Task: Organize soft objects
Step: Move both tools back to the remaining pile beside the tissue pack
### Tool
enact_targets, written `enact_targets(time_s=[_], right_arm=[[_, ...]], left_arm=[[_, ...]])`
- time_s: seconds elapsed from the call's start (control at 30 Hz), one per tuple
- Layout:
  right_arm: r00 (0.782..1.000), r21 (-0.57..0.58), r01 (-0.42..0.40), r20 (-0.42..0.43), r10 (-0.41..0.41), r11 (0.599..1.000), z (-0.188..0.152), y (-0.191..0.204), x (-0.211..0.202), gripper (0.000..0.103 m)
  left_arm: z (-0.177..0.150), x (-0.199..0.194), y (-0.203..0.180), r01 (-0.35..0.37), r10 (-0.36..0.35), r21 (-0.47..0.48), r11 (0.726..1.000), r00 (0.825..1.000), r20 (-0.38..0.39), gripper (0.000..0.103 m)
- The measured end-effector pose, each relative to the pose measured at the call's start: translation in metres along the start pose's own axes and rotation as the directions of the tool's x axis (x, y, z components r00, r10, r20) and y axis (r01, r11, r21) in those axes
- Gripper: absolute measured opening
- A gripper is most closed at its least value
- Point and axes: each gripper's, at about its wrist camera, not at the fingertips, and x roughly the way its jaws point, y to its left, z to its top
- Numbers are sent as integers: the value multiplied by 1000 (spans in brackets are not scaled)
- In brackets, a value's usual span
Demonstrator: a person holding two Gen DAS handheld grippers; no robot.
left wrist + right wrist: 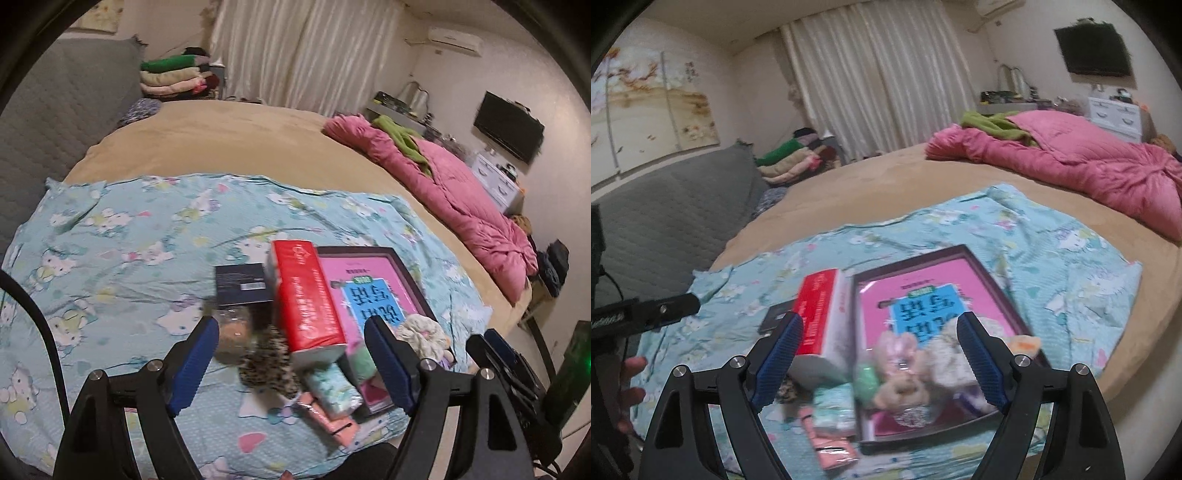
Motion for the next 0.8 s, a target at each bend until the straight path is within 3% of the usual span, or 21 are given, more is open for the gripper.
enact_targets(time_s=[0.53, 0.8], right_arm=[[991, -118, -125, -60, 119, 985, -19, 89, 6, 86], [984, -175, -157, -112, 138, 972, -34, 111, 18, 86]], left_arm=[[-12, -8, 54, -32, 32, -70, 997, 999, 7, 81], [-22, 2, 68, -41, 40, -80, 996, 999, -12, 80]])
